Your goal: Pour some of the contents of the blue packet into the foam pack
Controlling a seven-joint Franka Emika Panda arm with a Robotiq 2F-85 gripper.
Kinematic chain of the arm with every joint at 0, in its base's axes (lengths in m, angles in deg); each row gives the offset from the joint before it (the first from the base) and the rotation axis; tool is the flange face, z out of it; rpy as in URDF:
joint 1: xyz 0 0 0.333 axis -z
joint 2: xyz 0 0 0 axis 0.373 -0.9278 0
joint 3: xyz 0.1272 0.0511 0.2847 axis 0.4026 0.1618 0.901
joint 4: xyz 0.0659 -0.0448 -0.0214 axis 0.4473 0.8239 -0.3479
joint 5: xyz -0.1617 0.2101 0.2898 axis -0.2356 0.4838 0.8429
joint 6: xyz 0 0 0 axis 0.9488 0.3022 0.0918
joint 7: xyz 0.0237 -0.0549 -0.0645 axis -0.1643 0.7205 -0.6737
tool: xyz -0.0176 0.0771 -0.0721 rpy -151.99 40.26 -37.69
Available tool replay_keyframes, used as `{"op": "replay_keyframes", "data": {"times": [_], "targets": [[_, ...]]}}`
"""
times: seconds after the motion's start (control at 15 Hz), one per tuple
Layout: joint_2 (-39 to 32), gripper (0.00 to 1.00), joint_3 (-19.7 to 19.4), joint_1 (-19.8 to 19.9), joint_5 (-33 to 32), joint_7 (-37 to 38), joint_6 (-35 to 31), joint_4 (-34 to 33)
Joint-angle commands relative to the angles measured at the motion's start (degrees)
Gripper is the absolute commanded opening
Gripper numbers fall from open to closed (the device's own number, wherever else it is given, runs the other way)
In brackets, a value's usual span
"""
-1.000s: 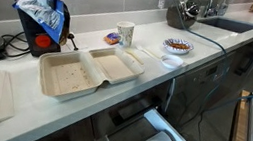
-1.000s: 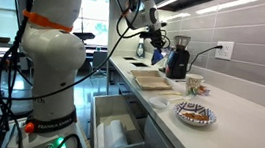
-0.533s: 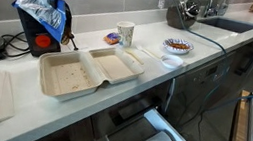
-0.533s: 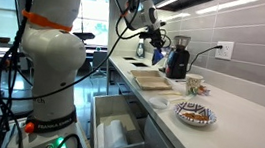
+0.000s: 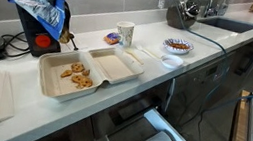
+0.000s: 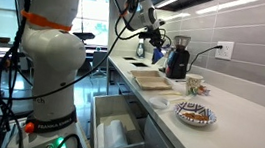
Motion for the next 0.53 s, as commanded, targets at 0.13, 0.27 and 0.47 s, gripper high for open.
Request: {"op": "replay_keyframes", "data": {"times": [0.13,0.27,0.47], "targets": [[1.62,0.00,0.69,1.91,8.31,-2.13,-2.97,3.17],[1.58,0.00,1.35,2.91,14.42,-4.72,-2.71,3.20],[1.61,0.00,1.94,4.01,21.84,-8.42,-1.62,2.82]]}}
